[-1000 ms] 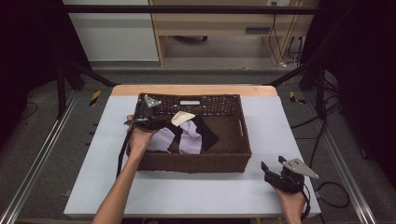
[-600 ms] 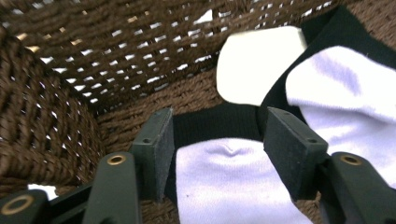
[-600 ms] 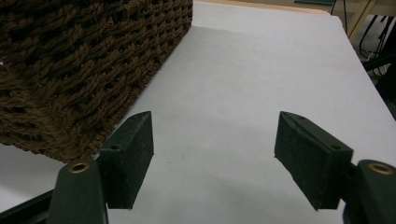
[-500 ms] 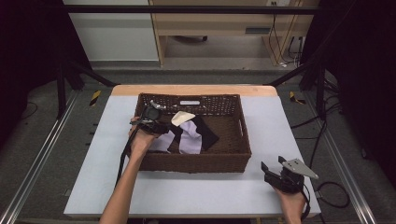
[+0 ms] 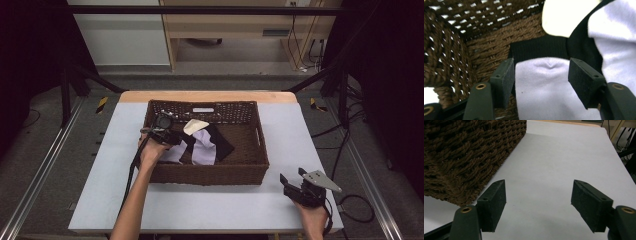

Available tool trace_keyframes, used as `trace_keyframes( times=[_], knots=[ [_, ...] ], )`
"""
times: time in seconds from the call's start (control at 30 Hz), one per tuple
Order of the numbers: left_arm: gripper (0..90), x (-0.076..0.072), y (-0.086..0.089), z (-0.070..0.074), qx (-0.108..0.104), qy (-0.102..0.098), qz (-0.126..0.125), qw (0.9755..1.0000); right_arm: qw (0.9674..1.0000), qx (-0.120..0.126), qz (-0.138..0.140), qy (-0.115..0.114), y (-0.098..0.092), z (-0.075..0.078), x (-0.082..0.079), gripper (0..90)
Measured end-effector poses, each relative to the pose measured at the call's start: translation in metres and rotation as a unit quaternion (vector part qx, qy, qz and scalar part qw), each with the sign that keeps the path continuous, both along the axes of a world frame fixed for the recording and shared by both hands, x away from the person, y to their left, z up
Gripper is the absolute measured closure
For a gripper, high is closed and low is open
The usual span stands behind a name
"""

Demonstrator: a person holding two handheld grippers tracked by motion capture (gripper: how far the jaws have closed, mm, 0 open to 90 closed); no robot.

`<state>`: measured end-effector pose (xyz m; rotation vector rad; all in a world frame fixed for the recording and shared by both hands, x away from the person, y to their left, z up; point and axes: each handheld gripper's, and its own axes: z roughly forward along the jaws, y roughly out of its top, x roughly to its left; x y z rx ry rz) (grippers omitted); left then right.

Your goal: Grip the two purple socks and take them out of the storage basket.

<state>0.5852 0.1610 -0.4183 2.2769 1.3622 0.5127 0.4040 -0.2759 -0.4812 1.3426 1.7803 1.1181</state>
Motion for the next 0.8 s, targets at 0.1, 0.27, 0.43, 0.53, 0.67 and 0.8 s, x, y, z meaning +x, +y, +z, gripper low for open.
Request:
trace_keyframes(
  times=[0.1,0.27,0.43,0.53,0.67,0.8],
  knots=[
    [34.8,0.002,0.001,-0.002,-0.003,0.003,0.003,1.0,1.0,-0.001,0.0,0.0,0.0,0.0,0.0,28.3],
    [33.0,0.004,0.001,-0.005,0.009,0.016,0.008,0.9998,1.0,0.001,0.001,0.002,0.0,0.0,0.0,28.2],
    [31.9,0.005,0.0,-0.009,0.025,0.026,0.001,0.9994,1.0,-0.002,0.003,0.001,0.001,0.0,0.0,28.2],
    [35.2,0.006,-0.002,-0.012,0.034,0.045,-0.008,0.9984,1.0,0.0,0.003,0.0,0.0,0.0,0.0,28.2],
    [60.6,0.004,-0.002,-0.012,0.035,0.061,-0.006,0.9975,1.0,-0.004,0.005,0.002,0.001,-0.001,0.0,28.7],
    [79.3,0.003,0.0,-0.009,0.022,0.072,0.003,0.9972,1.0,-0.006,0.004,0.003,0.001,-0.001,0.0,28.7]
  ],
)
